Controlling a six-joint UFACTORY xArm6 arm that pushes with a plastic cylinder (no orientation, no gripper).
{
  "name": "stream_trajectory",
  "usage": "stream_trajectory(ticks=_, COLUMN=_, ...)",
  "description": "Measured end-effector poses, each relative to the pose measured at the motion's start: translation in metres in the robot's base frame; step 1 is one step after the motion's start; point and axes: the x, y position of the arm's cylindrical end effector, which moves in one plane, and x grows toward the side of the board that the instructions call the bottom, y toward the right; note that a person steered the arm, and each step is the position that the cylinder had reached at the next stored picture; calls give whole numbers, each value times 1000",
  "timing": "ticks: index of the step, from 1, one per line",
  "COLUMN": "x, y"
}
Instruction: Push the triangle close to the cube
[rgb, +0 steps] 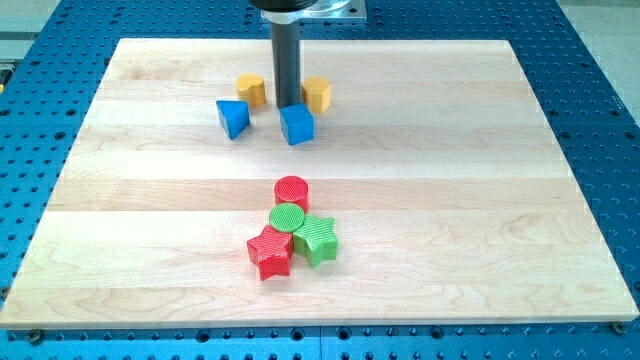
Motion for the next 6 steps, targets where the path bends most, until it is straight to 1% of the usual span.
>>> stream_trajectory(ticks=1, x=-2, y=-62)
stream_trajectory(ticks=3, x=-8, y=-73)
stream_trajectory(ticks=4, x=27, y=-104)
stream_trajectory(ticks=5, x=43, y=-123)
stream_trajectory(ticks=6, x=39, y=-74)
